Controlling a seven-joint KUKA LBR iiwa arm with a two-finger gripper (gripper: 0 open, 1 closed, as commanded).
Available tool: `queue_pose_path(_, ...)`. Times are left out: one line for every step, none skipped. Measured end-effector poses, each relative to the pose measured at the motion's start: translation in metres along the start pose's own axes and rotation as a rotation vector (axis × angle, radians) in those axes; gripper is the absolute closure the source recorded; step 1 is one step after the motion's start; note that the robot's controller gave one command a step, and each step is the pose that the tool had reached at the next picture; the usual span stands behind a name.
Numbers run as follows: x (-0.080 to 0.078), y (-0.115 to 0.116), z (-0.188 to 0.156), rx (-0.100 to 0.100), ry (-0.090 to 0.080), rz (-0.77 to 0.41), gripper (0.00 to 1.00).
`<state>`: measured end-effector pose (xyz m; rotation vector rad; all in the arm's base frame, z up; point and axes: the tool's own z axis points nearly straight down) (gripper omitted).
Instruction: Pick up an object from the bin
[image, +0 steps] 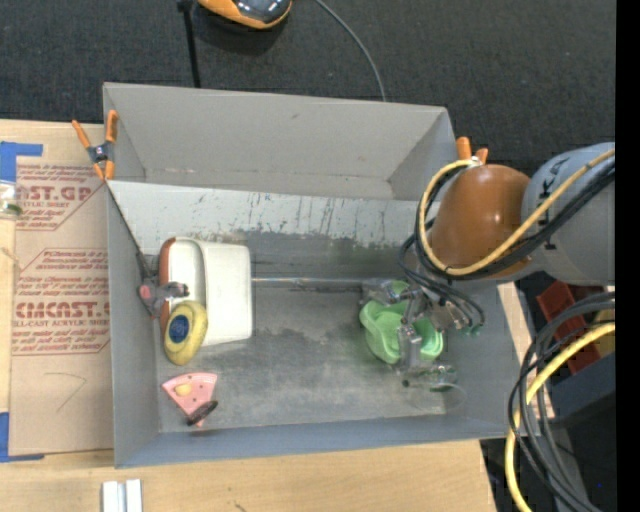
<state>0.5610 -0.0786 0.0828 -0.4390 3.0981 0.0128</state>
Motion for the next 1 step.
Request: queue_pose_path(-0.0066, -0.0024, 0.0026, 0.002, -0.007, -0.009, 1.0)
